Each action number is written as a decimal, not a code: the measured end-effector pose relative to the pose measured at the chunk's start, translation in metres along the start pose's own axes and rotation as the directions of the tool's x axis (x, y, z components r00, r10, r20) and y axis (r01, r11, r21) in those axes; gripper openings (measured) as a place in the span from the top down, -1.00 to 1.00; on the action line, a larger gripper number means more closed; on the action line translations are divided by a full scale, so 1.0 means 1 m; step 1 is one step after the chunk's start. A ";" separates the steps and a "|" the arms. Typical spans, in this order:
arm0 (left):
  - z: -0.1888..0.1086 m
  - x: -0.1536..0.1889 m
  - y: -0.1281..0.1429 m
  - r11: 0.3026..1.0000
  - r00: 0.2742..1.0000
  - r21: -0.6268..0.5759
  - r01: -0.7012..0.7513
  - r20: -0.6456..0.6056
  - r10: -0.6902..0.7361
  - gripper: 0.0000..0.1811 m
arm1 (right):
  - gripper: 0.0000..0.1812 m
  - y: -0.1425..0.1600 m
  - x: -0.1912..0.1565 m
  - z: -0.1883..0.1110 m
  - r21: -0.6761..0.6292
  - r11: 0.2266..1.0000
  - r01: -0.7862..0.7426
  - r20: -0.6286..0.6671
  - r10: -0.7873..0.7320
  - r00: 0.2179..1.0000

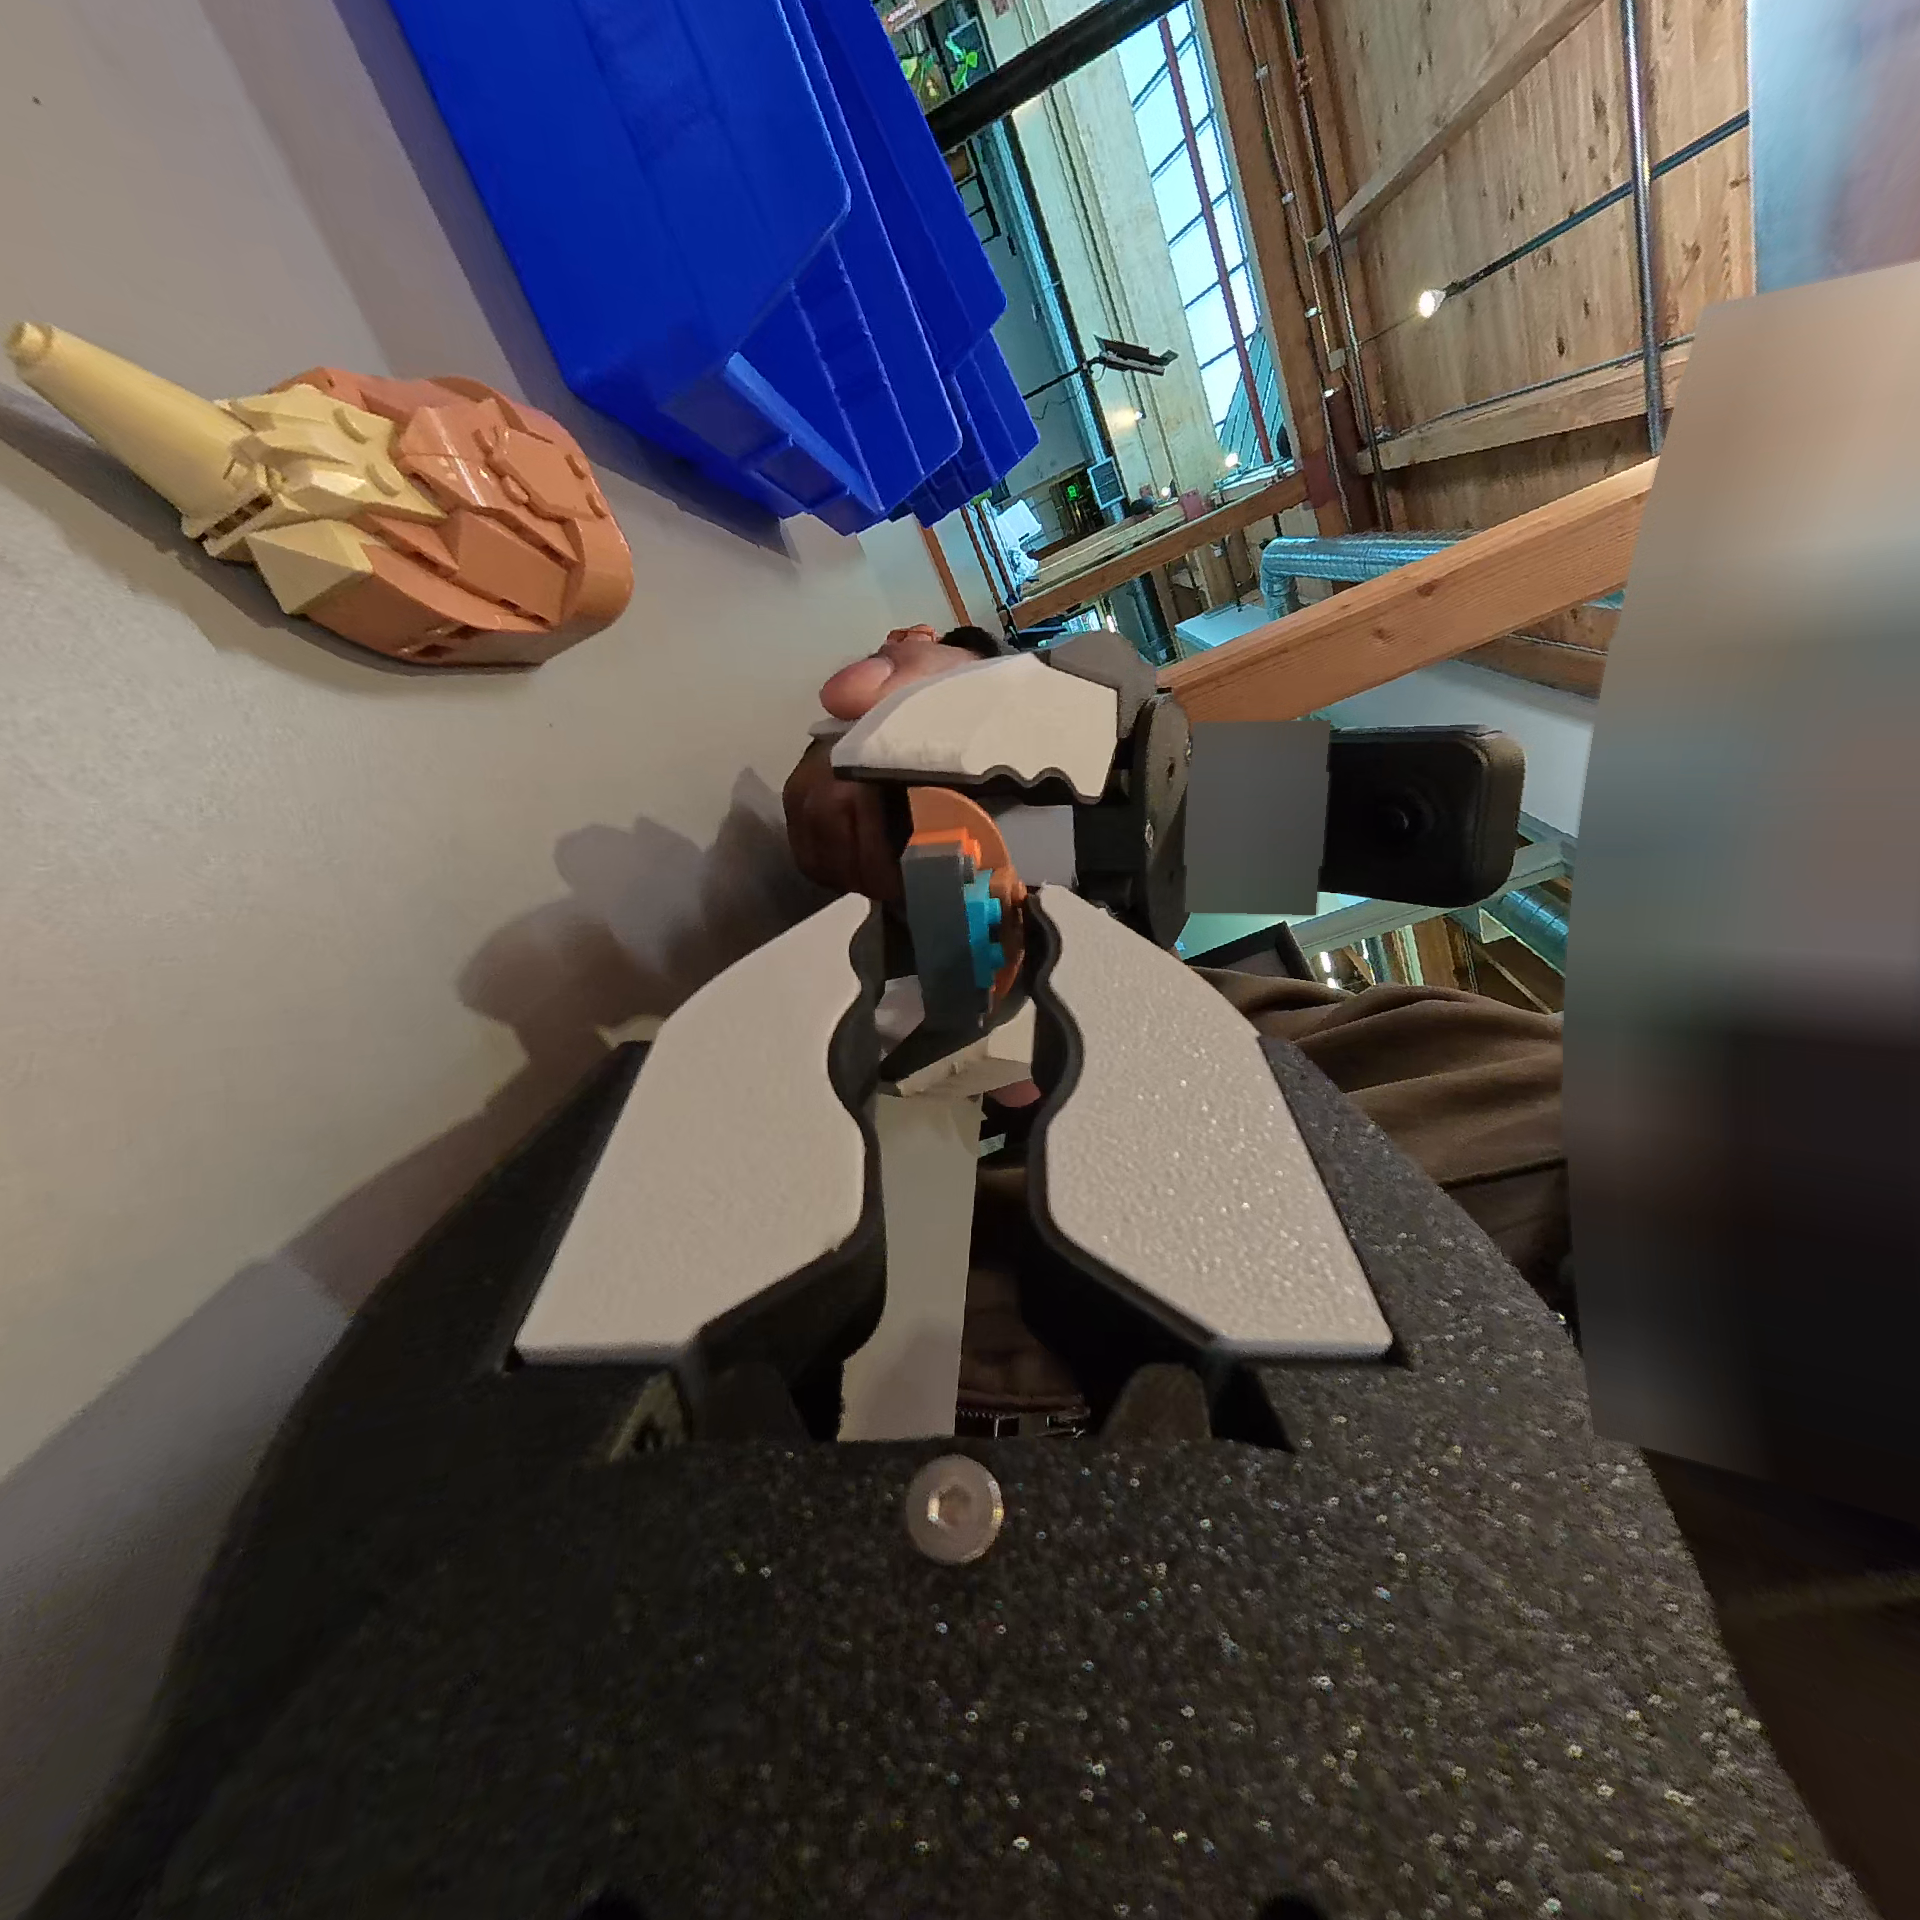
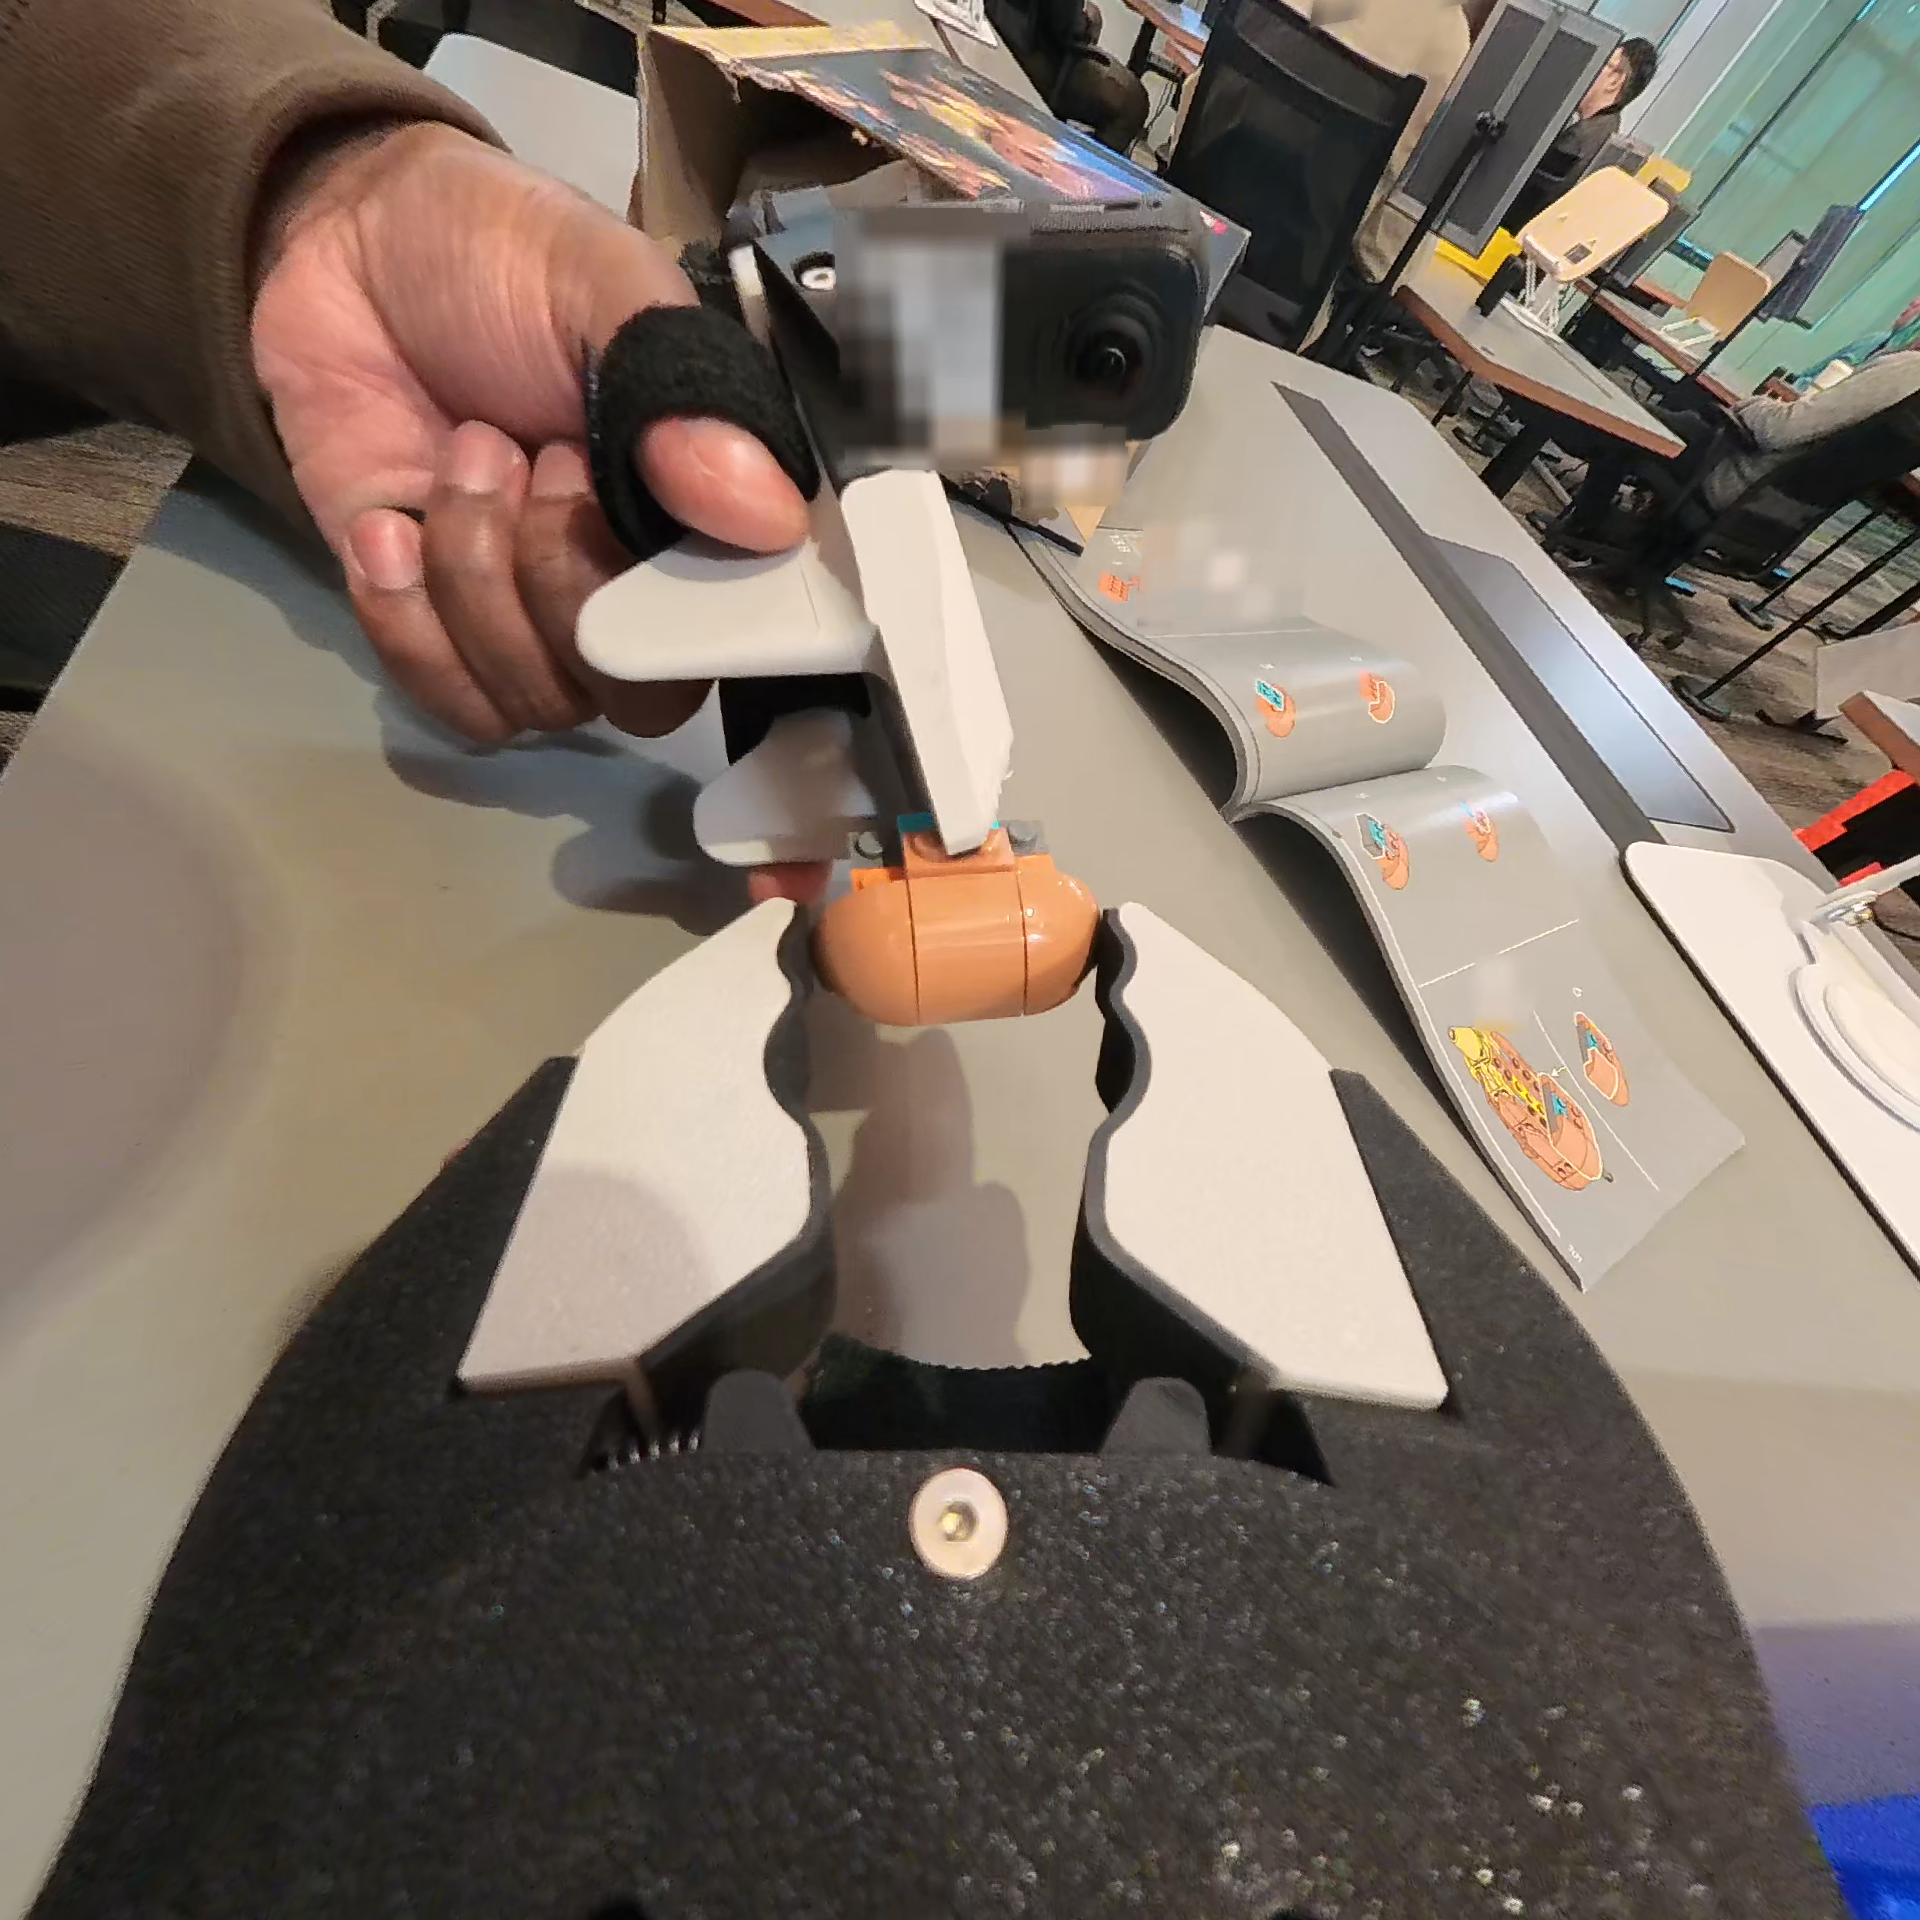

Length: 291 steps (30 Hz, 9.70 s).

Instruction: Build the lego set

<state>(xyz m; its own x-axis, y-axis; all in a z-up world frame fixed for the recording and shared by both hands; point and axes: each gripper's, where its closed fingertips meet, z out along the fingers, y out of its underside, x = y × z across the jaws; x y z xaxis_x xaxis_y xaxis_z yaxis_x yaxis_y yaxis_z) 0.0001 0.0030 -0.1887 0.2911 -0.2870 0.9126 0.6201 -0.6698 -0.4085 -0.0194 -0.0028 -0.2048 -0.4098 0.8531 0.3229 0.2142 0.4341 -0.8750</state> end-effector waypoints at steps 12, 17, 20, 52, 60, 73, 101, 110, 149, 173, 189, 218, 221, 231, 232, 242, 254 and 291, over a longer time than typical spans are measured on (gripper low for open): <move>0.000 -0.001 0.002 1.000 1.000 -0.010 0.020 -0.018 -0.021 0.59 | 0.42 -0.004 -0.001 -0.002 0.027 1.000 0.008 0.002 -0.009 1.000; 0.000 0.000 0.002 1.000 0.999 -0.009 0.026 -0.032 -0.026 0.55 | 0.42 -0.006 -0.001 -0.002 0.039 0.999 0.006 0.003 -0.007 1.000; 0.001 0.000 0.002 0.999 0.998 -0.005 0.035 -0.044 -0.035 0.53 | 0.42 -0.007 -0.001 -0.003 0.046 0.999 0.010 0.000 -0.010 1.000; 0.003 0.009 0.003 0.993 0.994 0.053 -0.102 -0.026 0.104 0.79 | 0.42 -0.006 0.001 -0.003 0.019 0.999 0.036 -0.035 -0.035 0.999; 0.004 0.008 0.003 0.988 0.990 0.062 -0.140 0.000 0.140 0.80 | 0.42 -0.008 0.002 -0.003 0.036 0.999 0.011 -0.032 -0.010 0.999; -0.010 0.020 -0.015 0.954 0.972 0.220 -0.204 -0.075 0.225 0.80 | 0.37 -0.024 0.009 -0.012 0.136 0.826 -0.547 0.264 0.502 0.824; -0.004 0.021 -0.004 0.776 0.770 0.004 -0.631 0.119 0.626 0.81 | 0.74 -0.037 0.011 -0.023 0.218 0.782 -0.584 0.351 0.495 0.795; -0.004 0.025 -0.003 0.775 0.771 0.014 -0.631 0.116 0.626 0.81 | 0.75 -0.040 0.009 -0.025 0.229 0.781 -0.580 0.368 0.482 0.795; -0.008 0.028 -0.029 0.921 0.965 0.336 -0.200 -0.098 0.245 0.81 | 0.79 -0.035 0.016 -0.019 0.169 0.644 -0.746 0.430 0.633 0.644; -0.004 0.026 -0.027 0.916 0.952 0.287 -0.280 -0.040 0.304 0.80 | 0.83 -0.032 0.013 -0.020 0.072 0.507 -0.859 0.561 0.691 0.455; 0.004 0.025 -0.009 0.933 0.942 0.153 -0.324 -0.042 0.334 0.80 | 0.75 -0.034 0.027 -0.028 0.113 0.444 -0.889 0.580 0.697 0.422; 0.000 0.009 -0.006 0.990 0.994 0.101 -0.099 -0.033 0.103 0.81 | 0.31 -0.017 0.010 -0.013 0.155 0.906 -0.394 0.245 0.351 0.904; -0.002 0.008 -0.008 0.991 0.996 0.105 -0.085 -0.016 0.087 0.80 | 0.30 -0.014 0.010 -0.013 0.155 0.965 -0.211 0.140 0.190 0.972; 0.005 0.003 0.006 0.999 1.000 0.026 0.027 -0.007 -0.027 0.80 | 0.36 0.003 -0.004 -0.003 0.046 0.995 0.094 0.045 -0.096 0.994; 0.006 0.002 0.007 0.999 0.999 0.020 0.032 -0.008 -0.032 0.80 | 0.40 0.002 -0.003 -0.004 0.050 0.995 0.092 0.040 -0.094 0.995; -0.002 -0.022 0.007 0.999 0.990 -0.015 -0.030 0.140 0.031 0.53 | 0.43 0.014 -0.004 -0.005 -0.018 0.999 0.032 0.084 -0.030 0.996; -0.026 -0.041 -0.011 0.985 0.948 -0.048 -0.167 0.266 0.173 0.54 | 0.43 0.056 -0.006 -0.006 -0.275 0.959 -0.070 0.118 0.106 0.987; -0.046 -0.028 -0.099 0.622 0.610 0.072 -0.780 0.313 0.728 0.68 | 0.61 0.040 0.082 -0.048 0.131 0.871 -0.474 0.006 0.477 0.879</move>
<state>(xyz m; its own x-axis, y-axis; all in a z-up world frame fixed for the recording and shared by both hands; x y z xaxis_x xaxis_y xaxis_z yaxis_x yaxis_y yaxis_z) -0.1026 0.0456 -0.1731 0.8573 -0.4480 0.2539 0.2112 -0.1437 -0.9668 -0.0017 0.0988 -0.1956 -0.2632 0.9551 -0.1362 0.2648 -0.0643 -0.9622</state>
